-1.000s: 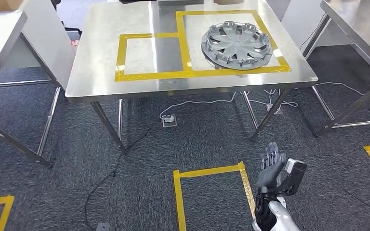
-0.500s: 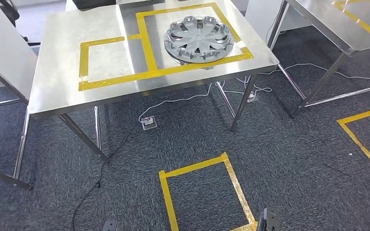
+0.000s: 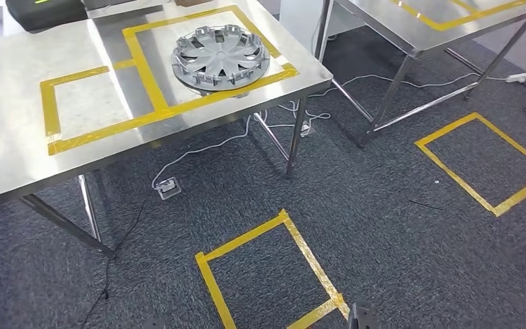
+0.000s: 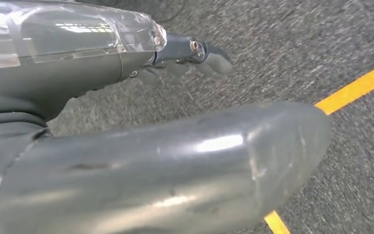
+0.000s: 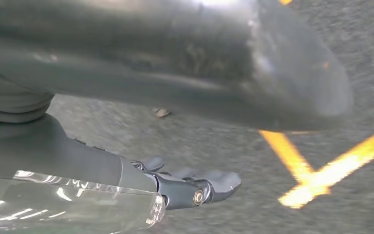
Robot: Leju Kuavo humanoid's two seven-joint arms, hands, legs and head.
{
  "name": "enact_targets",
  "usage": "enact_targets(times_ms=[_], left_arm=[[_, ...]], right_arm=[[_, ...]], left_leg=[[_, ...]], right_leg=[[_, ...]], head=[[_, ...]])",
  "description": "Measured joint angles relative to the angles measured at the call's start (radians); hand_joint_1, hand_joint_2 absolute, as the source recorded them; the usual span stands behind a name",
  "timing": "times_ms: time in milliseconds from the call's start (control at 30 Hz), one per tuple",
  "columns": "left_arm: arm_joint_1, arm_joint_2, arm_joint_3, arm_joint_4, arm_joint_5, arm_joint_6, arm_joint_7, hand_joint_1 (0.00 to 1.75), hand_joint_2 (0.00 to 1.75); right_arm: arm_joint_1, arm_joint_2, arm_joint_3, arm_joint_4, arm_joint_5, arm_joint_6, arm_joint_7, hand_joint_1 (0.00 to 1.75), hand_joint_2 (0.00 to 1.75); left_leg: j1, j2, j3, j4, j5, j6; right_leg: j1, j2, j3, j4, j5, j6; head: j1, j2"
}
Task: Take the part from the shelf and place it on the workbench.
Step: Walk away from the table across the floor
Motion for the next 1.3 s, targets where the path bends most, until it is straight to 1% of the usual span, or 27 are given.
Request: enact_targets(times_ms=[67, 133, 167, 200, 233, 300, 367, 433, 467, 500, 567, 633, 667, 700, 733, 800, 867, 900, 933, 967, 1033, 1100, 1167, 1200, 1233, 1267, 1300], left_arm=[[0.002, -0.003, -0.003, 0.0, 0.003, -0.002, 0.003, 0.0, 0.0], [0.005, -0.003, -0.006, 0.002, 0.006, -0.004, 0.006, 0.0, 0.0], [0.004, -0.003, -0.008, 0.002, 0.007, -0.004, 0.007, 0.0, 0.0], [0.003, -0.004, -0.01, 0.002, 0.008, -0.004, 0.007, 0.0, 0.0], [0.001, -0.004, -0.013, 0.002, 0.008, -0.004, 0.007, 0.0, 0.0], [-0.002, -0.006, -0.018, 0.002, 0.009, -0.004, 0.007, 0.0, 0.0], [-0.003, -0.008, -0.021, 0.001, 0.009, -0.004, 0.007, 0.0, 0.0], [-0.004, -0.009, -0.023, 0.001, 0.01, -0.004, 0.006, 0.0, 0.0], [-0.005, -0.009, -0.024, 0.0, 0.01, -0.004, 0.006, 0.0, 0.0], [-0.006, -0.009, -0.024, 0.0, 0.01, -0.004, 0.005, 0.0, 0.0], [-0.005, -0.008, -0.026, -0.001, 0.011, -0.004, 0.004, 0.0, 0.0], [0.0, -0.006, -0.029, 0.0, 0.011, -0.004, 0.004, 0.0, 0.0], [0.002, -0.005, -0.031, 0.001, 0.011, -0.004, 0.005, 0.0, 0.0], [0.002, -0.004, -0.033, 0.002, 0.011, -0.004, 0.005, 0.0, 0.0], [0.002, -0.004, -0.033, 0.002, 0.011, -0.004, 0.004, 0.0, 0.0], [0.002, -0.003, -0.037, 0.002, 0.012, -0.003, 0.004, 0.0, 0.0], [0.002, -0.002, -0.042, 0.002, 0.016, -0.003, 0.004, 0.0, 0.0], [0.003, -0.001, -0.044, 0.002, 0.018, -0.003, 0.004, 0.0, 0.0], [0.003, 0.0, -0.046, 0.002, 0.02, -0.003, 0.004, 0.0, 0.0], [0.002, 0.001, -0.047, 0.002, 0.021, -0.003, 0.003, 0.0, 0.0], [0.001, 0.001, -0.048, 0.002, 0.023, -0.002, 0.002, 0.0, 0.0], [0.003, 0.002, -0.049, 0.002, 0.024, -0.002, 0.002, 0.0, 0.0], [0.005, 0.003, -0.049, 0.002, 0.025, -0.002, 0.002, 0.0, 0.0], [0.004, 0.003, -0.049, 0.002, 0.026, -0.002, 0.003, 0.0, 0.0], [0.003, 0.003, -0.049, 0.002, 0.026, -0.002, 0.003, 0.0, 0.0], [0.001, 0.002, -0.049, 0.002, 0.026, -0.002, 0.003, 0.0, 0.0], [0.0, 0.001, -0.049, 0.002, 0.026, -0.002, 0.003, 0.0, 0.0]], right_arm=[[-0.001, 0.007, 0.011, 0.009, 0.001, 0.005, 0.018, 0.0, 0.0], [-0.002, 0.011, 0.021, 0.015, 0.004, 0.008, 0.037, 0.0, 0.0], [0.0, 0.014, 0.026, 0.018, 0.006, 0.009, 0.045, 0.0, 0.0], [0.004, 0.015, 0.031, 0.021, 0.006, 0.01, 0.051, 0.0, 0.0], [0.007, 0.015, 0.035, 0.023, 0.006, 0.011, 0.056, 0.0, 0.0], [0.008, 0.015, 0.04, 0.027, 0.006, 0.012, 0.059, 0.0, 0.0], [0.006, 0.015, 0.044, 0.03, 0.006, 0.012, 0.06, 0.0, 0.0], [0.007, 0.015, 0.051, 0.034, 0.006, 0.012, 0.061, 0.0, 0.0], [0.009, 0.015, 0.053, 0.036, 0.005, 0.013, 0.062, 0.0, 0.0], [0.009, 0.015, 0.055, 0.038, 0.003, 0.014, 0.062, 0.0, 0.0], [0.005, 0.016, 0.06, 0.04, -0.001, 0.015, 0.062, 0.0, 0.0], [0.0, 0.017, 0.063, 0.041, -0.002, 0.017, 0.061, 0.0, 0.0], [0.0, 0.018, 0.064, 0.042, -0.002, 0.018, 0.06, 0.0, 0.0], [0.0, 0.018, 0.064, 0.043, -0.003, 0.018, 0.059, 0.0, 0.0], [0.001, 0.018, 0.065, 0.044, -0.004, 0.018, 0.058, 0.0, 0.0], [0.0, 0.018, 0.067, 0.046, -0.008, 0.018, 0.058, 0.0, 0.0], [-0.003, 0.018, 0.07, 0.048, -0.011, 0.018, 0.059, 0.0, 0.0], [-0.003, 0.018, 0.071, 0.049, -0.013, 0.018, 0.059, 0.0, 0.0], [-0.003, 0.018, 0.072, 0.049, -0.014, 0.018, 0.059, 0.0, 0.0], [-0.002, 0.017, 0.073, 0.05, -0.014, 0.018, 0.059, 0.0, 0.0], [-0.002, 0.017, 0.078, 0.052, -0.015, 0.018, 0.059, 0.0, 0.0], [-0.007, 0.018, 0.08, 0.053, -0.016, 0.018, 0.059, 0.0, 0.0], [-0.006, 0.018, 0.082, 0.053, -0.016, 0.018, 0.059, 0.0, 0.0], [-0.003, 0.019, 0.084, 0.054, -0.017, 0.018, 0.059, 0.0, 0.0], [0.0, 0.019, 0.086, 0.055, -0.018, 0.018, 0.059, 0.0, 0.0], [0.002, 0.018, 0.087, 0.055, -0.019, 0.018, 0.059, 0.0, 0.0], [0.003, 0.018, 0.088, 0.056, -0.019, 0.018, 0.059, 0.0, 0.0]], left_leg=[[-0.002, 0.042, 0.002, -0.002, 0.0, 0.004], [-0.005, 0.085, 0.002, -0.002, -0.003, 0.005], [-0.006, 0.102, 0.002, -0.002, -0.005, 0.004], [-0.006, 0.117, 0.003, -0.002, -0.007, 0.003], [-0.006, 0.129, 0.004, -0.002, -0.008, 0.001], [-0.007, 0.147, 0.008, -0.001, -0.012, -0.005], [-0.01, 0.163, 0.008, -0.001, -0.014, -0.013], [-0.01, 0.174, 0.011, -0.003, -0.017, -0.024], [-0.008, 0.154, 0.013, 0.0, -0.023, -0.029], [-0.007, 0.121, 0.008, 0.017, -0.036, -0.033], [-0.004, 0.05, -0.032, 0.11, -0.09, -0.036], [-0.005, 0.039, -0.097, 0.235, -0.14, -0.036], [-0.005, 0.042, -0.119, 0.268, -0.142, -0.037], [-0.004, 0.044, -0.122, 0.263, -0.122, -0.037], [-0.003, 0.039, -0.108, 0.222, -0.084, -0.037], [0.005, -0.011, -0.058, 0.099, -0.015, -0.038], [0.01, -0.055, -0.031, 0.036, 0.001, -0.035], [0.008, -0.055, -0.029, 0.033, -0.004, -0.031], [0.007, -0.04, -0.029, 0.032, -0.003, -0.026], [0.007, -0.025, -0.028, 0.03, -0.002, -0.02], [0.007, 0.01, -0.024, 0.025, -0.001, -0.009], [0.001, 0.049, -0.021, 0.025, -0.004, -0.002], [-0.003, 0.087, -0.019, 0.025, -0.009, 0.0], [-0.004, 0.102, -0.017, 0.025, -0.012, 0.0], [-0.005, 0.114, -0.015, 0.025, -0.014, -0.002], [-0.005, 0.125, -0.012, 0.025, -0.017, -0.003], [-0.006, 0.134, -0.009, 0.025, -0.02, -0.005]], right_leg=[[0.001, -0.075, -0.05, 0.105, -0.061, 0.012], [-0.004, -0.108, -0.103, 0.224, -0.112, 0.022], [-0.006, -0.114, -0.11, 0.246, -0.112, 0.024], [-0.008, -0.119, -0.095, 0.226, -0.093, 0.024], [-0.008, -0.126, -0.063, 0.17, -0.061, 0.022], [-0.001, -0.16, 0.011, 0.031, -0.008, 0.009], [0.009, -0.182, 0.042, -0.032, 0.002, -0.008], [0.011, -0.169, 0.041, -0.037, 0.001, -0.023], [0.01, -0.162, 0.043, -0.043, 0.004, -0.029], [0.008, -0.154, 0.047, -0.05, 0.008, -0.036], [0.005, -0.135, 0.052, -0.06, 0.014, -0.045], [0.006, -0.108, 0.051, -0.058, 0.014, -0.049], [0.007, -0.093, 0.051, -0.056, 0.013, -0.05], [0.007, -0.079, 0.051, -0.052, 0.012, -0.049], [0.005, -0.063, 0.052, -0.048, 0.01, -0.047], [0.003, -0.035, 0.047, -0.032, 0.002, -0.037], [0.0, -0.009, 0.036, -0.019, -0.003, -0.025], [-0.002, 0.005, 0.03, -0.017, -0.002, -0.017], [-0.005, 0.02, 0.026, -0.018, 0.0, -0.011], [-0.006, 0.018, 0.022, -0.016, 0.0, -0.006], [-0.004, -0.032, -0.003, 0.031, -0.028, 0.003], [-0.005, -0.095, -0.061, 0.151, -0.091, 0.012], [-0.007, -0.113, -0.112, 0.257, -0.127, 0.016], [-0.007, -0.116, -0.113, 0.263, -0.119, 0.015], [-0.006, -0.119, -0.094, 0.23, -0.093, 0.012], [-0.004, -0.127, -0.06, 0.166, -0.057, 0.007], [0.001, -0.15, -0.024, 0.096, -0.03, -0.001]], head=[[0.017, 0.0], [0.026, 0.0], [0.027, 0.0], [0.03, 0.0], [0.032, 0.0], [0.037, 0.0], [0.038, 0.0], [0.037, 0.0], [0.036, 0.0], [0.034, 0.0], [0.024, 0.0], [0.014, 0.0], [0.01, 0.0], [0.007, 0.0], [0.005, 0.0], [-0.001, 0.0], [-0.004, 0.0], [-0.005, 0.0], [-0.004, 0.0], [-0.002, 0.0], [0.009, 0.0], [0.026, 0.0], [0.032, 0.0], [0.034, 0.0], [0.036, 0.0], [0.038, 0.0], [0.039, 0.0]])
